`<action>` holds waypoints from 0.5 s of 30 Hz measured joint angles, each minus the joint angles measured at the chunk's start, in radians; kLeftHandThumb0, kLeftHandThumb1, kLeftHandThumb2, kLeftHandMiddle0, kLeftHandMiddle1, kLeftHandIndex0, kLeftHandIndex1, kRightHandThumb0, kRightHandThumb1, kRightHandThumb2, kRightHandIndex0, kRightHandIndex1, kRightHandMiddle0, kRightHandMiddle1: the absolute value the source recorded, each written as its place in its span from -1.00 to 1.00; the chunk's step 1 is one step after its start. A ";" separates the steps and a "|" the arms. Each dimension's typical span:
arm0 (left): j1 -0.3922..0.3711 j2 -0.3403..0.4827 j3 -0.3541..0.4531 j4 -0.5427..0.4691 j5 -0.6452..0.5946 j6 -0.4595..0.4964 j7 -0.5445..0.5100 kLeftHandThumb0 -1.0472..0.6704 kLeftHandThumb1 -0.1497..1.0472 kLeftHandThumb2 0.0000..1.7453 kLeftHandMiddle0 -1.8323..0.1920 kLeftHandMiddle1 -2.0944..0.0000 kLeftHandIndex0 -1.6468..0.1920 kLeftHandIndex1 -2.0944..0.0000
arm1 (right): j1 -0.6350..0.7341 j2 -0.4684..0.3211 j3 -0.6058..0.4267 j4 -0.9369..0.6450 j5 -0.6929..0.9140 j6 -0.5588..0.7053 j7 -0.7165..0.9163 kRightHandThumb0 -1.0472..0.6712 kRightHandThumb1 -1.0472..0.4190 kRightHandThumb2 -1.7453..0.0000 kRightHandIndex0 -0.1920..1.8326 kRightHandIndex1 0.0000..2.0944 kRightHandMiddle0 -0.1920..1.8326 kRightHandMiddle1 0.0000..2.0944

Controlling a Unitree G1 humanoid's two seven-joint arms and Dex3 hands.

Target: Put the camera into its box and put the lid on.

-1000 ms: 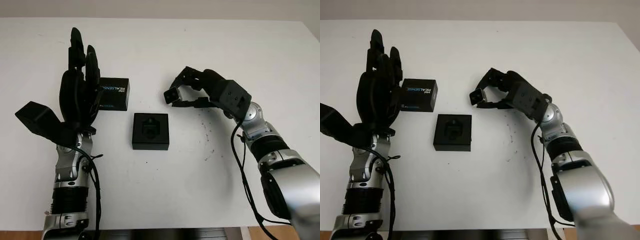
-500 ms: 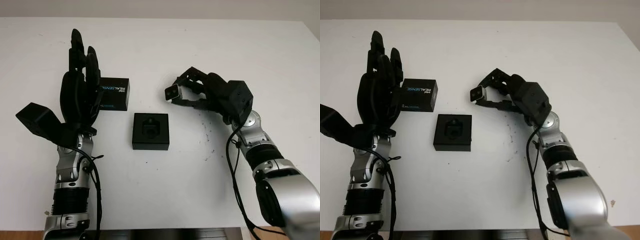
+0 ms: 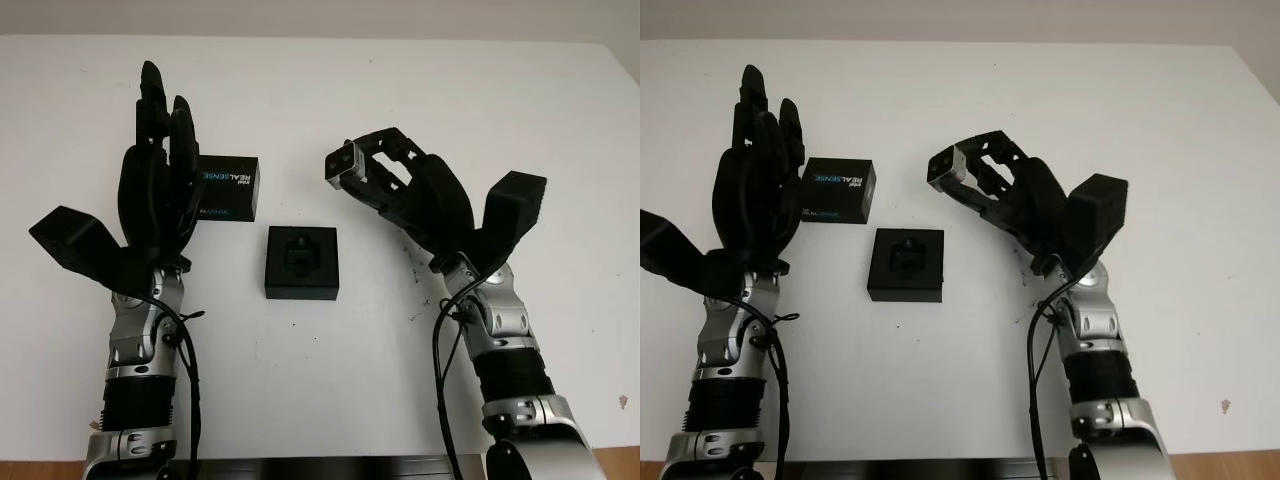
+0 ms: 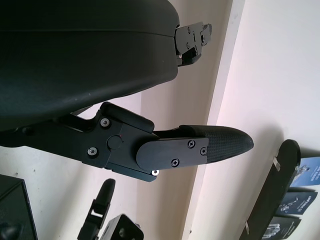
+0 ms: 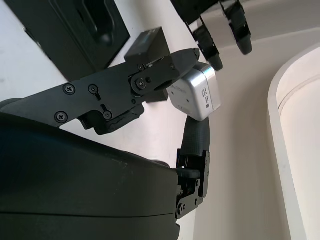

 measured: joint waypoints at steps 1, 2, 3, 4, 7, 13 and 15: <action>0.000 0.000 0.000 -0.003 0.000 0.001 0.000 -0.62 1.00 -0.46 1.00 1.00 1.00 1.00 | 0.014 0.002 0.007 -0.018 0.000 0.008 0.007 -0.28 -0.97 0.94 -0.57 -0.97 -0.65 0.60; 0.000 0.000 0.000 -0.003 0.000 0.001 0.000 -0.62 1.00 -0.46 1.00 1.00 1.00 1.00 | 0.028 0.004 0.016 -0.037 0.000 0.014 0.011 -0.28 -0.97 0.94 -0.56 -0.97 -0.64 0.61; 0.000 0.000 0.000 -0.003 0.001 0.001 0.001 -0.62 1.00 -0.46 1.00 1.00 1.00 1.00 | 0.040 0.006 0.024 -0.052 -0.001 0.018 0.014 -0.28 -0.97 0.94 -0.56 -0.97 -0.64 0.61; 0.000 0.000 -0.001 -0.004 0.002 0.001 0.001 -0.62 1.00 -0.45 1.00 1.00 1.00 1.00 | 0.051 0.009 0.032 -0.065 -0.002 0.020 0.016 -0.28 -0.97 0.94 -0.55 -0.97 -0.64 0.62; 0.000 0.000 -0.001 -0.004 0.002 0.001 0.001 -0.61 1.00 -0.44 1.00 1.00 1.00 1.00 | 0.075 0.019 0.048 -0.081 -0.012 0.020 0.017 -0.28 -0.97 0.94 -0.55 -0.96 -0.63 0.64; 0.000 0.000 0.000 -0.005 0.002 0.010 0.002 -0.61 1.00 -0.43 1.00 1.00 1.00 1.00 | 0.102 0.017 0.079 -0.082 -0.065 0.006 0.018 -0.36 -0.95 0.94 -0.54 -0.96 -0.57 0.59; 0.000 0.000 0.000 -0.005 0.001 0.009 0.000 -0.61 1.00 -0.44 1.00 1.00 1.00 1.00 | 0.103 0.016 0.084 -0.082 -0.083 0.003 0.019 -0.37 -0.94 0.94 -0.54 -0.96 -0.55 0.58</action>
